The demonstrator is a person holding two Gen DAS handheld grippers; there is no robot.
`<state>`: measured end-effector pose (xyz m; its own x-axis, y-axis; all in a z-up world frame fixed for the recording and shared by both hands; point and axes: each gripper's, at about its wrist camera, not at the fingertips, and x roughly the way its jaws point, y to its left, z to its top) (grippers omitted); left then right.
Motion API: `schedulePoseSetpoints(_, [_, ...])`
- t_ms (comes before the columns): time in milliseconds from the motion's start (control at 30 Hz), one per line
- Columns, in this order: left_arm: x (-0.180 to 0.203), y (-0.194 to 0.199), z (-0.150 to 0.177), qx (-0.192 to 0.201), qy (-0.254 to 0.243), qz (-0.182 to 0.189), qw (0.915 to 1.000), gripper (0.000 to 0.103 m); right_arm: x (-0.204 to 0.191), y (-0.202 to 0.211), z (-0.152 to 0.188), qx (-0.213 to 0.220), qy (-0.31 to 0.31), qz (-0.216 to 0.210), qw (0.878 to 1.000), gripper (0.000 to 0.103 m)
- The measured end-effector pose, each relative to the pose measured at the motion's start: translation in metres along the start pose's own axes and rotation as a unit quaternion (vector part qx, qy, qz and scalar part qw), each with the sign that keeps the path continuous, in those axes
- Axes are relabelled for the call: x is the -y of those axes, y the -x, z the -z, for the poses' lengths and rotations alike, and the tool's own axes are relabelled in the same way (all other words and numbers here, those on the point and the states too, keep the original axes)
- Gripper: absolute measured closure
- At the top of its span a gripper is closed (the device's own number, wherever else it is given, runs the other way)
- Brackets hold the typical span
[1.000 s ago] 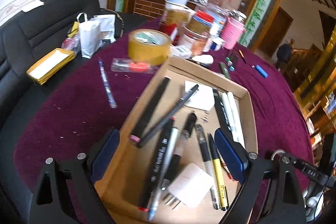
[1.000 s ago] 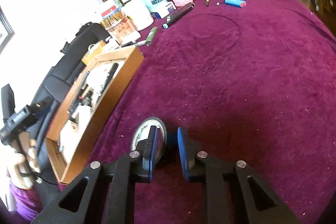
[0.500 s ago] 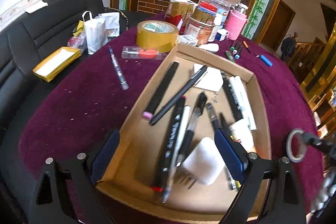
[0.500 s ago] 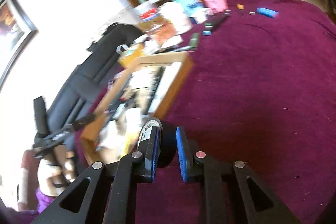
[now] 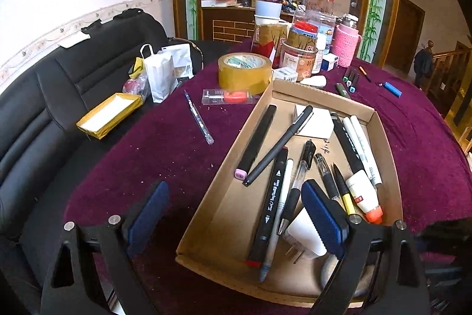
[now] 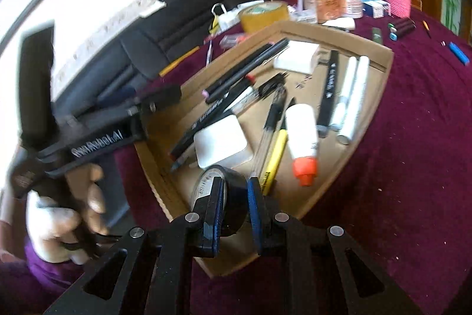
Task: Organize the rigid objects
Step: 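Lower the tape roll into the tray and open the right tool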
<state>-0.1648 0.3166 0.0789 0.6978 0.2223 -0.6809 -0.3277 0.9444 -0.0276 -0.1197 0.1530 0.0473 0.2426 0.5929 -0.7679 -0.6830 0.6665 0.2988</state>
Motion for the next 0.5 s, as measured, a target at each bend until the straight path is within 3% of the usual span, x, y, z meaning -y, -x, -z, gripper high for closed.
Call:
schedulePoseSetpoints(167, [0.004,-0.001,0.002,0.003,-0.006,-0.007,1.0000,0.012,-0.008,-0.014,-0.001,0.004,0.033,0.059,0.998,0.084])
schedulePoseSetpoints(267, [0.007,-0.001,0.003,0.002,-0.013,-0.008,0.9999,0.012,-0.005,-0.010,0.000,0.009,0.031,0.061,0.998,0.082])
schedulePoseSetpoints(333, [0.009,-0.001,0.003,0.004,-0.015,-0.009,0.9998,0.012,-0.002,-0.002,-0.001,0.022,0.022,0.059,0.998,0.071])
schedulePoseSetpoints(400, [0.009,0.000,0.004,0.004,-0.016,-0.008,0.9998,0.012,-0.001,0.007,-0.001,0.036,0.014,0.055,0.998,0.054])
schedulePoseSetpoints(500, [0.012,0.002,0.004,0.004,-0.019,-0.007,0.9998,0.012,0.002,0.023,-0.002,0.065,-0.003,0.051,0.997,0.048])
